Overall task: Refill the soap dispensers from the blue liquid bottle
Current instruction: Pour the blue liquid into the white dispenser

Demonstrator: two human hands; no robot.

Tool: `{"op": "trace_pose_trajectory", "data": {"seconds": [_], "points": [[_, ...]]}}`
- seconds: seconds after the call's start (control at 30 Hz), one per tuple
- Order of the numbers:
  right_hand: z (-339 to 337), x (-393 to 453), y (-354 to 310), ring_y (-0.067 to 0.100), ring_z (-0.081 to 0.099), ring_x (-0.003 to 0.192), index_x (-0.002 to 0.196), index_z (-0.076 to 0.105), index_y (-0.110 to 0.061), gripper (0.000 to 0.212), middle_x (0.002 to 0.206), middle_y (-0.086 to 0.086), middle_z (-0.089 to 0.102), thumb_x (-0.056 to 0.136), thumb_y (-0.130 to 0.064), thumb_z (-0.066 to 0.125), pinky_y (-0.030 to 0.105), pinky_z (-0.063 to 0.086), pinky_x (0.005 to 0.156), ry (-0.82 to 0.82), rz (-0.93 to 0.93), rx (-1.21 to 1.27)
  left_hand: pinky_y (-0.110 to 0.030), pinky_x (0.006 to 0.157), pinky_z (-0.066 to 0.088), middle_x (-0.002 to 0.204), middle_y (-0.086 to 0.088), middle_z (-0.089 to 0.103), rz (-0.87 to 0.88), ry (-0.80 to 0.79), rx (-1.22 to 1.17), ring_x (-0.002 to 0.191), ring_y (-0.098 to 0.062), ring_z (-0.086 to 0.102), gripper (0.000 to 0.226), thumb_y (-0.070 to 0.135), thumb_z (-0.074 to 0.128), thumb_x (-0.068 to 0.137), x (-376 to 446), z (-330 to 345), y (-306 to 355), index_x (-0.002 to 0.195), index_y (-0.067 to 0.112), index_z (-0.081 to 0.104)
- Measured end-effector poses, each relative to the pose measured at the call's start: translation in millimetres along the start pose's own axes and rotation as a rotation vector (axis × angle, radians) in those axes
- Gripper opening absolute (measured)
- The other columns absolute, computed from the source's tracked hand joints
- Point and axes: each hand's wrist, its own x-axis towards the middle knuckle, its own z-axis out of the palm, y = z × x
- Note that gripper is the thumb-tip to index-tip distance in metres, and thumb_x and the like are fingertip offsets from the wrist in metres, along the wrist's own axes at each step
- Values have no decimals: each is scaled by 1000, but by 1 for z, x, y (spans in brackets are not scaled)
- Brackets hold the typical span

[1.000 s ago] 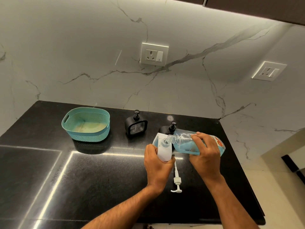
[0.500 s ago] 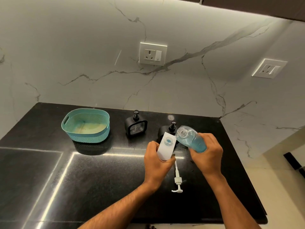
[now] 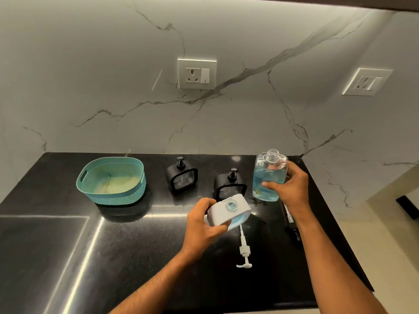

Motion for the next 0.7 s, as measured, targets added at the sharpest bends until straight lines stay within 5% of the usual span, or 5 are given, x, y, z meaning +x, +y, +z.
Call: {"op": "trace_pose_trajectory", "data": {"seconds": [0.37,0.7], "points": [[11,77,41,21,74,104,117,70,-17,68,110,3,76,57,0,98,39,64,82,-85,152,153,-49,76,63,109,10,72,-98,-21,-51,110,-18,69,44,22,91,70,23,-7,-15,104,25,64],[28,119,82,16,72,106,121,68,-14,70,114,0,74,60,7,94,21,60,75,-183,251,137,-51,87,63,113,6,73,-139,-72,-53,113,-21,69,47,9,94,71,45,-1,-29,107,17,66]]}}
